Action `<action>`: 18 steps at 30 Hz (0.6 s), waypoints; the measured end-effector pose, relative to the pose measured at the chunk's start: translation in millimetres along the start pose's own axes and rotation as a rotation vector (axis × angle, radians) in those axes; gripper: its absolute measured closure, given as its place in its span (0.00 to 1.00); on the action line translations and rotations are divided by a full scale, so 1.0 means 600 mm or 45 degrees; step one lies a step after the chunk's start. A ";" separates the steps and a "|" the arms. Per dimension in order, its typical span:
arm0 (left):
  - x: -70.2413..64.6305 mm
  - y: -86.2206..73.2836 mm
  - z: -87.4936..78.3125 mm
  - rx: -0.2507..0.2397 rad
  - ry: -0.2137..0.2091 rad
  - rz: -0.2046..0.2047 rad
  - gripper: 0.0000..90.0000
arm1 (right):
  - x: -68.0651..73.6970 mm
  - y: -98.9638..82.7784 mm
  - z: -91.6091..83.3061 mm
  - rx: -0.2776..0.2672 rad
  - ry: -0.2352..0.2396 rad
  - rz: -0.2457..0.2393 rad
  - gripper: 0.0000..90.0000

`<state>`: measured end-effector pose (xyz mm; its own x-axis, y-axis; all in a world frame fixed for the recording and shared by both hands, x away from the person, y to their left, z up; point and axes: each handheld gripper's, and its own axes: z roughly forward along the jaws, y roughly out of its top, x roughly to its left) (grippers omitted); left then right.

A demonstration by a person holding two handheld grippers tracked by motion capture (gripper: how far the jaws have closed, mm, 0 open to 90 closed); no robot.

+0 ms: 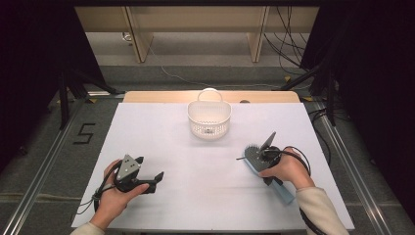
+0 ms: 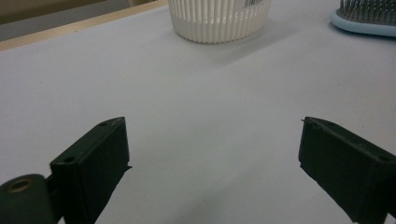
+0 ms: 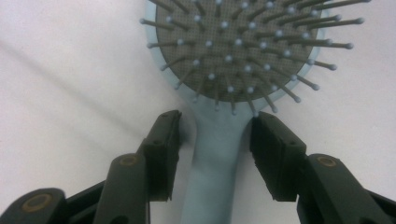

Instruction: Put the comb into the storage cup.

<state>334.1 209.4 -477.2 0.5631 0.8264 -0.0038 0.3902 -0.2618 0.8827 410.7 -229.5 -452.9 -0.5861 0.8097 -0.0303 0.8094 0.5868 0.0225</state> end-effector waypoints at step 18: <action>0.000 0.000 0.000 -0.001 0.000 -0.001 0.09 | 0.001 0.001 -0.001 0.018 0.007 0.024 0.68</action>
<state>334.1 209.4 -477.2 0.5626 0.8267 -0.0048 0.3904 -0.2605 0.8830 411.1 -228.5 -452.2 -0.5711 0.8205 -0.0241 0.8206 0.5714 0.0093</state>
